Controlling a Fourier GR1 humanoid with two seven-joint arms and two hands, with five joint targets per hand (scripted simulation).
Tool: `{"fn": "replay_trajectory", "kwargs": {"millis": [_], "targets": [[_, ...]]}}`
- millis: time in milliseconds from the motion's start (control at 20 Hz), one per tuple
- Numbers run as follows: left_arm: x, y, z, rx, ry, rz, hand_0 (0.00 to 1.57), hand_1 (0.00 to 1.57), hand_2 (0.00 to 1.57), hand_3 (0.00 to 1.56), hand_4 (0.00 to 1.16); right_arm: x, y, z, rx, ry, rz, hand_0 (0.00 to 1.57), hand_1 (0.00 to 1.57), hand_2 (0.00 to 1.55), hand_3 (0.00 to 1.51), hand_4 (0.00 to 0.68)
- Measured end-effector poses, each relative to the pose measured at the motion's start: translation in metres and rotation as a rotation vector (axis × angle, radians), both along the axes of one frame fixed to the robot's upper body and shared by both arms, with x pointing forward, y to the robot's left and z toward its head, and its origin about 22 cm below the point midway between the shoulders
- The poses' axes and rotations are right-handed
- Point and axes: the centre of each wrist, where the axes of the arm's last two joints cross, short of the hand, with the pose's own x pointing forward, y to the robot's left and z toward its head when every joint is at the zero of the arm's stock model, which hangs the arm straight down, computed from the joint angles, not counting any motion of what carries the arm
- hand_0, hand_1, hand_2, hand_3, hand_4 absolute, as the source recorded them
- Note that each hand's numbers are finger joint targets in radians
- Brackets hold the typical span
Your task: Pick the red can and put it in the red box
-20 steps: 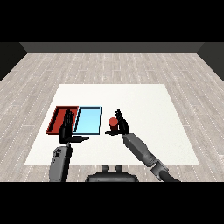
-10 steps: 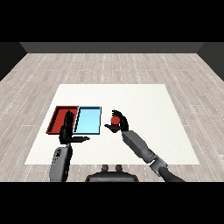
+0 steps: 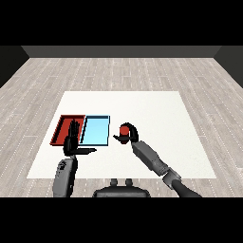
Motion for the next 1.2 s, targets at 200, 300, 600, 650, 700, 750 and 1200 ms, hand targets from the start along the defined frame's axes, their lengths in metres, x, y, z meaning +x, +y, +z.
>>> {"fn": "replay_trajectory", "kwargs": {"millis": [200, 300, 600, 650, 700, 750, 1200], "targets": [[-0.003, -0.003, -0.001, -0.002, -0.004, 0.002, 0.0, 0.0, 0.0, 0.0, 0.0, 0.004, 0.002, 0.003, -0.006, 0.004, -0.012, 1.57, 1.57, 1.49, 1.43, 0.581], [-0.004, -0.006, -0.004, -0.001, -0.008, 0.006, 0.0, 0.0, 0.0, 0.0, 0.0, 0.0, 0.003, 0.004, -0.01, 0.009, -0.015, 1.57, 1.57, 1.49, 1.43, 0.582], [0.0, -0.004, -0.001, 0.019, -0.004, 0.004, 0.0, 0.0, 0.0, 0.0, 0.0, 0.003, 0.0, 0.009, -0.018, -0.025, -0.027, 1.57, 1.57, 1.48, 1.41, 0.598], [-0.002, -0.004, 0.003, 0.027, -0.007, 0.005, 0.0, 0.0, 0.0, 0.0, 0.0, 0.0, 0.002, 0.009, -0.021, -0.037, -0.026, 1.57, 1.57, 1.48, 1.41, 0.604], [-0.005, -0.006, 0.004, 0.026, -0.013, 0.002, 0.0, 0.0, 0.0, 0.0, 0.0, 0.003, 0.001, 0.015, -0.02, -0.051, -0.023, 1.57, 1.57, 1.48, 1.4, 0.617], [-0.005, -0.006, 0.003, 0.026, -0.013, -0.004, 0.0, 0.0, 0.0, 0.0, 0.0, 0.003, 0.002, 0.023, -0.025, -0.066, -0.024, 1.57, 1.57, 1.48, 1.4, 0.619], [-0.004, -0.021, 0.011, 0.031, -0.002, -0.06, 0.0, 0.0, 0.0, 0.0, 0.0, -0.005, -0.025, 0.073, -0.045, -0.213, -0.061, 1.54, 1.54, 1.46, 1.4, 0.608]]}}
